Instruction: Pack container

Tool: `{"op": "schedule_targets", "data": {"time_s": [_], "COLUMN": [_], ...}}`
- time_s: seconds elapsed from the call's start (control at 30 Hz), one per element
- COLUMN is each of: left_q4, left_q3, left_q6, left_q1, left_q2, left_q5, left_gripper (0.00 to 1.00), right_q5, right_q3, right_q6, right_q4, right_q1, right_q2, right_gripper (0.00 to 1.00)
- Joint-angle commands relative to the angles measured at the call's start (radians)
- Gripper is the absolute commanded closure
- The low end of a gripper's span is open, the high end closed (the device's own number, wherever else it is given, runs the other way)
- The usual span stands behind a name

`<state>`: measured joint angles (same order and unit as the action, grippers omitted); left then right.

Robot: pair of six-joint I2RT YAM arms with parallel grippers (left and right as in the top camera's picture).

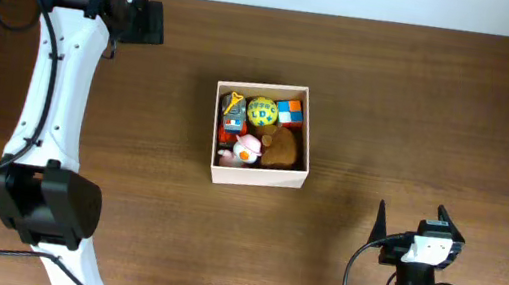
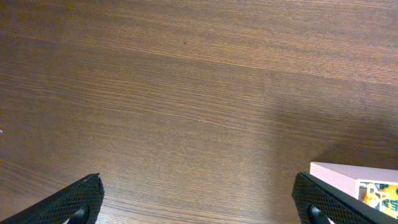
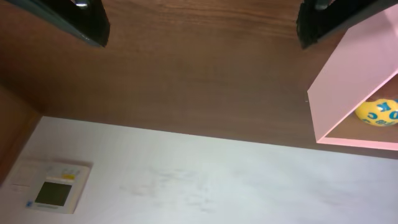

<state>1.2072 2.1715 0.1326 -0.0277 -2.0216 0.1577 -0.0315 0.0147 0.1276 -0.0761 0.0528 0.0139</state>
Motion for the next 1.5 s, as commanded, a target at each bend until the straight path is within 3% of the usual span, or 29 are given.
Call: {"op": "schedule_targets", "data": {"time_s": [0.0,0.87,1.23,1.47], "left_q4": [-0.002,-0.021,-0.016,-0.098], "left_q3": [0.015,0.015,-0.018,-0.319], "left_q6": [0.013,0.009,0.009,0.009], "left_q1": [-0.002,0.011,0.016,0.016], "left_q2": [-0.006,0.029,0.375,0.713], "left_q5": [0.004,0.016,0.023,0.023], "left_gripper": [0.01,0.01,0.01,0.01], "right_q5": [-0.006,-0.006,-0.006,-0.006], "right_q3": [-0.009,-0.009,-0.009,-0.009], "right_q6": [-0.005,-0.005,-0.005,-0.005], "right_q4": [0.002,0.002,0.002,0.002], "right_q1": [0.008,0.008,0.008,0.008], "right_q2": [-0.011,-0.011,-0.011,-0.011], "right_gripper": [0.01,0.01,0.01,0.01]}}
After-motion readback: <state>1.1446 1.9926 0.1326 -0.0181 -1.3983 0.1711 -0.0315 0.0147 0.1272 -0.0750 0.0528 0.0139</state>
